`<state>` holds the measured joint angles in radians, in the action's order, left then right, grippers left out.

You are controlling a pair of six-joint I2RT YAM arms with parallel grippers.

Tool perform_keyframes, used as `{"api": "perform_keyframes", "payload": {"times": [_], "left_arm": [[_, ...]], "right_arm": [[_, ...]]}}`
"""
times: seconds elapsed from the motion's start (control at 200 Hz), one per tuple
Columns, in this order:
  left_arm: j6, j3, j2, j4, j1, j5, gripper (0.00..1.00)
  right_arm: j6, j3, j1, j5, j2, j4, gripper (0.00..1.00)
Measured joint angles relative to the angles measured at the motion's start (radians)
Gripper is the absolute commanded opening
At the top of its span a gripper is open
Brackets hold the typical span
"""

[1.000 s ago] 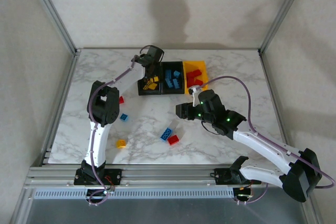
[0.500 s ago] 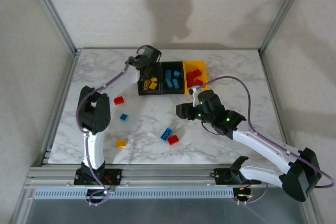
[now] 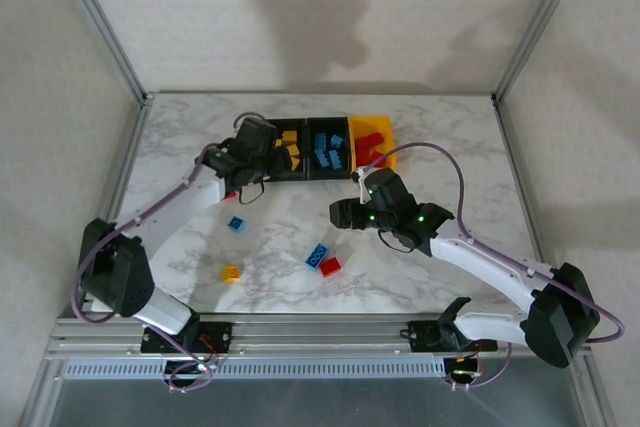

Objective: Sort the legos into containers by color
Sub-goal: Pick up the lego from the bottom-center of the table.

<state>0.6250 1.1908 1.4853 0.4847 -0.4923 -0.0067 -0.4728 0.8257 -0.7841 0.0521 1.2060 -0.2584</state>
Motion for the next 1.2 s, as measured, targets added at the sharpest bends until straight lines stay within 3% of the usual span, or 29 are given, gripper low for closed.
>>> {"api": "perform_keyframes", "payload": {"times": [0.391,0.556,0.801,1.202], "left_arm": [[0.091,-0.356,-0.327,-0.018,-0.002,0.066,0.73],[0.151,-0.453,-0.439,-0.009,-0.002,0.09,0.76],[0.185,-0.483,-0.529,0.035,-0.002,0.093,0.78],[0.191,-0.494,-0.536,0.04,0.004,0.093,0.78]], "right_arm": [[0.14,-0.025,-0.117,-0.008,0.1,0.026,0.78],[0.198,-0.019,-0.215,-0.088,0.221,0.04,0.8],[0.259,0.02,-0.287,-0.178,0.389,0.033,0.8],[0.306,0.106,-0.325,-0.211,0.484,0.03,0.8]]}}
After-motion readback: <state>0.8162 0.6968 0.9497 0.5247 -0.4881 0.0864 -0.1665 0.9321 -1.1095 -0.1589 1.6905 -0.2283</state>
